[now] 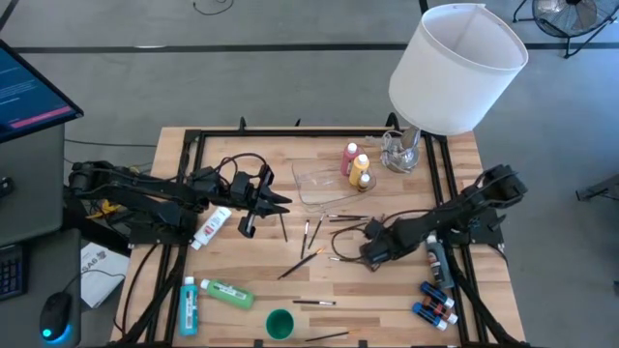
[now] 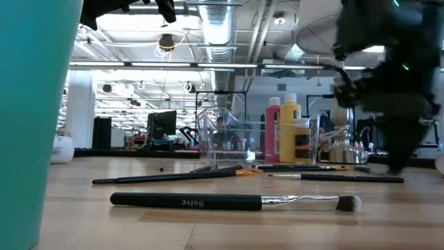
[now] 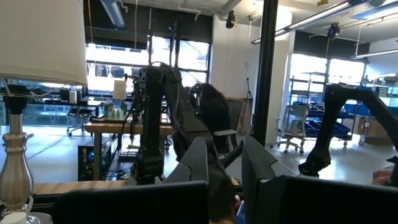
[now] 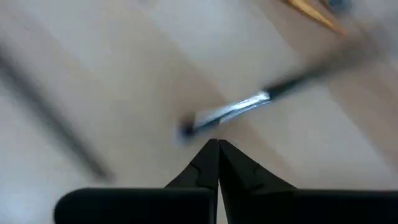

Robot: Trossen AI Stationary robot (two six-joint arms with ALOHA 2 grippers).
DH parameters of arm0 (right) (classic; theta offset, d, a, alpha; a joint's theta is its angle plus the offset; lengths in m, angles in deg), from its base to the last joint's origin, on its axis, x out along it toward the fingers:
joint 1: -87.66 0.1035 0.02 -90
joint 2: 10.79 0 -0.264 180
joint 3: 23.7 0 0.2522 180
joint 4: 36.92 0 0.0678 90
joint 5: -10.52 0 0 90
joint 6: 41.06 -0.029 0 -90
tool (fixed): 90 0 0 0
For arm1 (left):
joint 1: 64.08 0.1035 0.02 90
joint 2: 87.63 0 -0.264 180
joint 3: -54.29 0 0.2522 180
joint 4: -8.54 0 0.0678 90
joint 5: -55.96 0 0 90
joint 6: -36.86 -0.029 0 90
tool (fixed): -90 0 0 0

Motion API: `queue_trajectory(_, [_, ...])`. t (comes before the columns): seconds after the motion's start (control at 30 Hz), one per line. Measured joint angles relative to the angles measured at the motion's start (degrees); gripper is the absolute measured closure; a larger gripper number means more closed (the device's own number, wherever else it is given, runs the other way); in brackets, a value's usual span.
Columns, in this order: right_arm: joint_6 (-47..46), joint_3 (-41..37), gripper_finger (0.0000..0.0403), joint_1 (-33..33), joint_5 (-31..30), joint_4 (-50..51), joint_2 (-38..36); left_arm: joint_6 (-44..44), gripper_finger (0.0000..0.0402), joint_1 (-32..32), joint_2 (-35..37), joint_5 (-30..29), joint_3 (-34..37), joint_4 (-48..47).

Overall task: Pick & Place Paint Supplies
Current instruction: Put the silver paintbrush into the green cup

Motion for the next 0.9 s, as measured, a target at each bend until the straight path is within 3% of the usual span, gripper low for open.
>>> queue_trajectory(0.37, [12.74,0.56,0.0402,-1.31,-0.18,-18.00,-0.36,0.00,0.0401,-0.34,0.00,0.00,0.02,0.00])
queue_trajectory(0.67, [23.57,0.52,0.0399,-1.55,-8.10,-16.79,-2.37,-0.15,0.0401,-0.52,0.00,0.03,0.00,0.05])
queue_trajectory(0.9, [33.39,0.55,0.0368,-2.21,-8.58,-13.55,-2.37,-0.15,0.0401,-0.52,0.00,0.02,0.02,-0.02])
